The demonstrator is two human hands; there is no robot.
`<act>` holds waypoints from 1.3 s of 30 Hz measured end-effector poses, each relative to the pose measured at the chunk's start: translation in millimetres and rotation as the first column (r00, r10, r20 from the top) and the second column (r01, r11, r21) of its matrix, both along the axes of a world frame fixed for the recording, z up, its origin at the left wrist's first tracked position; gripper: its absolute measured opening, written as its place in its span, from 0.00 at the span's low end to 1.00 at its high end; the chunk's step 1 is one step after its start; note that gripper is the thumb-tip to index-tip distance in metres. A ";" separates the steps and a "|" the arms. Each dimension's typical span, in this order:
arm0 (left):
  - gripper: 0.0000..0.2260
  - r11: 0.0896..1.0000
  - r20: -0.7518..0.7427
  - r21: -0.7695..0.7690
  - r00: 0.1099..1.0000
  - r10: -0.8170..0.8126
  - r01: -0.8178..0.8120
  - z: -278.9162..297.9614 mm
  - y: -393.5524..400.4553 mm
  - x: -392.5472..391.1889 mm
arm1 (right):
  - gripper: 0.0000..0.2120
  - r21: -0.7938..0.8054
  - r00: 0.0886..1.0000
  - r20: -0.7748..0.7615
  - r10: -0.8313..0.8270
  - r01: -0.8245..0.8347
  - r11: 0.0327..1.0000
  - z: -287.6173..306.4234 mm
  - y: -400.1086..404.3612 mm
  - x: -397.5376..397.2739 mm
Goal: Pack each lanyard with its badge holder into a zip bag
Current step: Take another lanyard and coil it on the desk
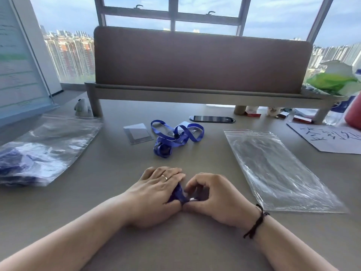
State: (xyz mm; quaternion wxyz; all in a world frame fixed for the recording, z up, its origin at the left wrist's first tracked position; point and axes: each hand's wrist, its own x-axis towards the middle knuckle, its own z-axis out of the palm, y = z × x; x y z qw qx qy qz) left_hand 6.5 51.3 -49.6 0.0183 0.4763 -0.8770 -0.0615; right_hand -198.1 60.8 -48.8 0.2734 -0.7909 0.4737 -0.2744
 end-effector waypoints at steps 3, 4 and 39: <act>0.32 0.998 0.084 0.070 0.996 -0.014 0.008 3.1 2.0 1.5 | 0.11 -0.008 1.000 0.016 -0.023 0.023 1.000 0.3 -1.3 -3.8; 0.33 0.997 0.088 0.073 0.996 -0.014 0.008 2.3 1.6 1.1 | 0.11 -0.015 0.999 0.010 -0.036 0.036 0.999 0.8 -1.4 -5.1; 0.18 0.950 -0.197 -0.256 0.972 0.128 -0.177 3.0 -7.2 13.9 | 0.06 0.012 0.953 -0.259 -0.157 0.166 0.986 12.0 22.6 -2.8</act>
